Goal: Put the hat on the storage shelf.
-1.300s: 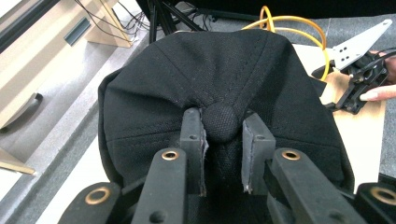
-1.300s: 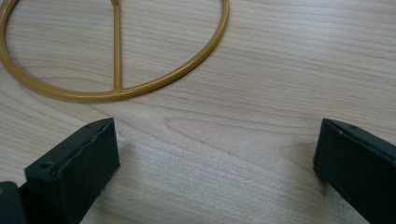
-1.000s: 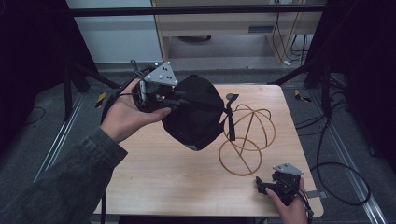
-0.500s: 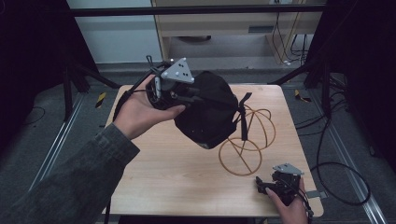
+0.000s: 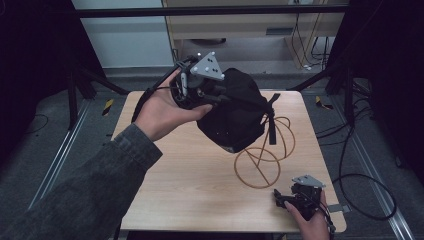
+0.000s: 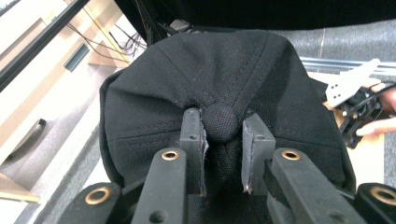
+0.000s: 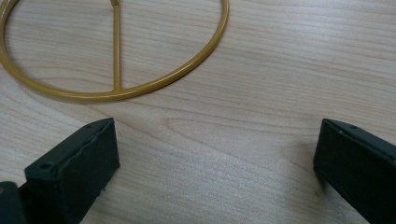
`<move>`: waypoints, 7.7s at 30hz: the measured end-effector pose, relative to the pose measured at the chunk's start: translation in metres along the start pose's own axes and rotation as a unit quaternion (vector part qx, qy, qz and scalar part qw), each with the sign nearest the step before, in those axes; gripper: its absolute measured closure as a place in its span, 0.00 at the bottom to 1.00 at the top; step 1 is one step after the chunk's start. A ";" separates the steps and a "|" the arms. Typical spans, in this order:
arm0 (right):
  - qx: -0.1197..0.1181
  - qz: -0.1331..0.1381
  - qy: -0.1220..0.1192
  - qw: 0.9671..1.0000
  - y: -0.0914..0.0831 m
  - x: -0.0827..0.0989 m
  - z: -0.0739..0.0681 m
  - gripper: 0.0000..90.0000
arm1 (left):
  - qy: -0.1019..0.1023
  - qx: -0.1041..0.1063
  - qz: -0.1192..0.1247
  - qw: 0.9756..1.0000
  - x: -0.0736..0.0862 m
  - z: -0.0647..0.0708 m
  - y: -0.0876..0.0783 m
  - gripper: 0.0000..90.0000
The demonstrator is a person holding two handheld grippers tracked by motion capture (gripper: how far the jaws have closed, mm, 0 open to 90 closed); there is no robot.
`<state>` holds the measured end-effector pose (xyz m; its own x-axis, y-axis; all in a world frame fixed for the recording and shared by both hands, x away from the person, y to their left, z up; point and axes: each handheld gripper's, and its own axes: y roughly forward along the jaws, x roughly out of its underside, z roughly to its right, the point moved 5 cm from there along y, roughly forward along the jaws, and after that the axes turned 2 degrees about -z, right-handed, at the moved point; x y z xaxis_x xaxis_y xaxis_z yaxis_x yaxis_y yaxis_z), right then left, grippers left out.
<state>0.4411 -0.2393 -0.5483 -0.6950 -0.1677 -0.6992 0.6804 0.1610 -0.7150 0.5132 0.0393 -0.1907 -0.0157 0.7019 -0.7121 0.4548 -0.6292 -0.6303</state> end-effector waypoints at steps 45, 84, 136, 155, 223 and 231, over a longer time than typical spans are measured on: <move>-0.001 0.000 0.001 1.000 0.000 0.000 0.000 0.00 | 0.031 0.042 -0.003 0.999 -0.052 0.025 0.056 0.82; -0.001 0.000 0.000 1.000 0.000 0.000 0.000 0.00 | 0.040 0.055 -0.036 0.997 -0.049 0.038 0.103 0.82; -0.004 -0.001 0.005 1.000 0.000 -0.001 -0.001 0.00 | 0.029 0.079 -0.077 0.993 -0.023 0.043 0.142 0.81; -0.004 -0.002 0.009 1.000 0.000 -0.001 -0.001 0.00 | 0.033 0.081 -0.079 0.993 -0.021 0.047 0.145 0.80; -0.001 0.000 -0.001 1.000 0.000 -0.001 0.000 0.00 | -0.042 0.052 0.001 0.998 0.067 0.070 0.102 0.07; -0.001 0.002 -0.001 1.000 0.000 -0.001 0.000 0.00 | -0.080 0.036 -0.001 0.996 0.099 0.069 0.100 0.07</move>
<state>0.4419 -0.2388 -0.5480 -0.6926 -0.1689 -0.7013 0.6819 0.1639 -0.7129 0.4954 0.0230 -0.3456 -0.1605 0.6442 -0.7478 0.3905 -0.6544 -0.6475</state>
